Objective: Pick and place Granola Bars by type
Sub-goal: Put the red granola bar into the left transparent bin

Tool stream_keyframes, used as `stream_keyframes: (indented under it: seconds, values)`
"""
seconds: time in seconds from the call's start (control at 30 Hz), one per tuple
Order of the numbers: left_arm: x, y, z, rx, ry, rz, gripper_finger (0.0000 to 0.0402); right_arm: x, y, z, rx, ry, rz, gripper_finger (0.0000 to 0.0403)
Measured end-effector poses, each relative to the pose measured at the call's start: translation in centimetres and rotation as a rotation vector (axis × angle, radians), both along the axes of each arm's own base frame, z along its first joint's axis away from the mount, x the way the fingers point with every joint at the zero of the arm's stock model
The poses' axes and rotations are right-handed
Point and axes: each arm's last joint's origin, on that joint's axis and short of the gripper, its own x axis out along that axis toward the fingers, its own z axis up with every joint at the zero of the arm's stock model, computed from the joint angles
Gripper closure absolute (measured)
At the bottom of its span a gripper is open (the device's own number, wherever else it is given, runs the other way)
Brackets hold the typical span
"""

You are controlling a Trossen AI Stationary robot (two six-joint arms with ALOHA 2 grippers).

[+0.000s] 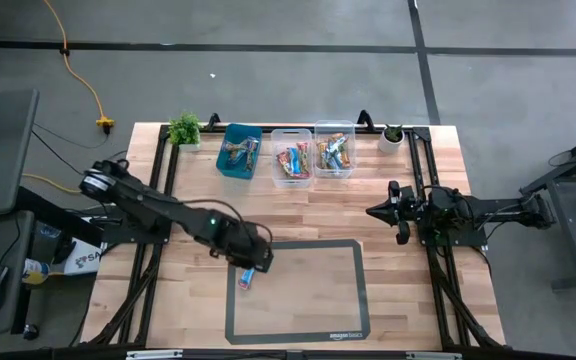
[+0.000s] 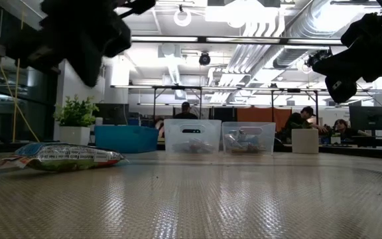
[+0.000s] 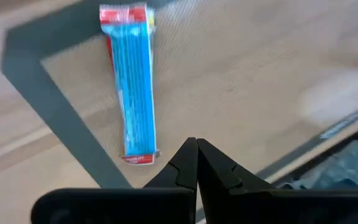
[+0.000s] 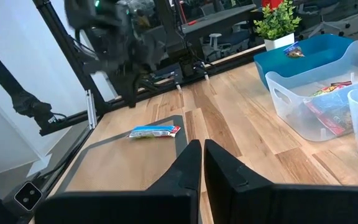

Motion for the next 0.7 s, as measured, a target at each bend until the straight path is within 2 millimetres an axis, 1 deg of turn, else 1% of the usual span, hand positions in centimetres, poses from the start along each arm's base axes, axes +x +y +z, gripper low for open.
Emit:
stream_keyframes:
  seconds: [0.07, 0.17, 0.47, 0.53, 0.6, 0.7]
  values:
    - [-0.1, -0.8, -0.6, 0.012, 0.028, 0.001, 0.0396, 0.0, 0.0, 0.0, 0.002, 0.0, 0.0, 0.0402]
    - [-0.1, -1.4, -1.2, 0.022, 0.049, 0.027, 0.0376, 0.0, 0.0, 0.0, 0.0, 0.0, 0.0, 0.04]
    - [-0.3, -1.2, -1.4, 0.091, 0.057, 0.063, 0.0261, 0.0, 0.0, 0.0, 0.0, 0.0, 0.0, 0.0396]
    - [-0.2, -1.3, -1.9, 0.101, 0.081, 0.065, 0.0242, 0.0, 0.0, 0.0, 0.002, -0.001, 0.0, 0.0396]
    - [0.0, -1.3, -2.5, 0.113, 0.106, 0.064, 0.0232, 0.0, 0.0, 0.0, 0.001, 0.0, 0.0, 0.0395]
    - [0.4, -1.5, -3.6, 0.113, 0.13, 0.059, 0.0228, 0.0, 0.0, 0.0, 0.002, 0.0, 0.0, 0.0396]
